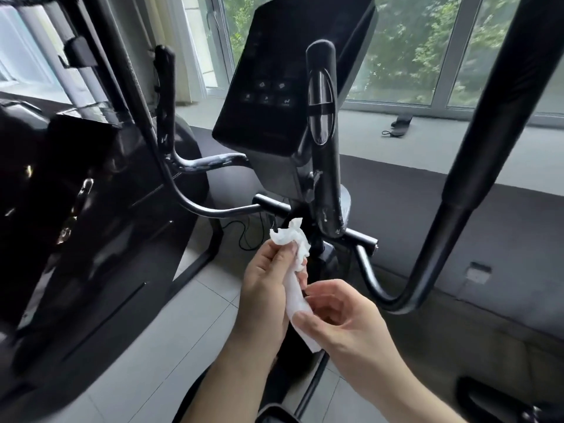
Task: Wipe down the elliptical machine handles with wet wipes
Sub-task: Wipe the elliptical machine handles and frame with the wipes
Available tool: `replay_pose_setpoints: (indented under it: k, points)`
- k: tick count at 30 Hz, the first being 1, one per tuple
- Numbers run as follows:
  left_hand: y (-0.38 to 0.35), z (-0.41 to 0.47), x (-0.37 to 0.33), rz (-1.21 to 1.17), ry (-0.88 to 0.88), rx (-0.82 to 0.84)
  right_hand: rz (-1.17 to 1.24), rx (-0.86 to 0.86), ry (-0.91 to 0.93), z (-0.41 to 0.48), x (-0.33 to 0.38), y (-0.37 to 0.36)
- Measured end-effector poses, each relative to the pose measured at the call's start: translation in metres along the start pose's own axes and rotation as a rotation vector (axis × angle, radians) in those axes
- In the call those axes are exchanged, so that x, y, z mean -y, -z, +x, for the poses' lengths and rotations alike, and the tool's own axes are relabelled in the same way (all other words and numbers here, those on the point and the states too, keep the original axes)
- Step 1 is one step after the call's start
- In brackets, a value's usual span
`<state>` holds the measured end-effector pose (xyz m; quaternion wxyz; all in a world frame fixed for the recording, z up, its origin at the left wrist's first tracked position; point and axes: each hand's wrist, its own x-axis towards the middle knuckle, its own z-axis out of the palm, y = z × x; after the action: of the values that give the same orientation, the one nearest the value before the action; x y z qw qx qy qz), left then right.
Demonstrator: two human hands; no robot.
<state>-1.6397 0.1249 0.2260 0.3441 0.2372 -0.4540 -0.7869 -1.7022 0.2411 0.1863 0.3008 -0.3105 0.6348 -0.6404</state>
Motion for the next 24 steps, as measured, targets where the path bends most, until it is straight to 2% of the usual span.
replay_pose_setpoints:
  k: [7,13,17,24]
  points:
    - [-0.002,0.0,-0.007,0.047,0.026,-0.142,-0.01,0.086,0.033,-0.004,0.011,0.015]
    - [-0.011,0.0,-0.003,0.148,0.069,-0.128,-0.002,0.069,0.04,0.002,0.016,0.016]
    - [-0.011,0.005,0.005,0.233,-0.008,-0.153,0.014,0.009,0.022,0.005,0.023,0.02]
    - [-0.004,0.008,0.012,0.297,-0.039,-0.156,0.035,-0.019,-0.023,0.008,0.023,0.017]
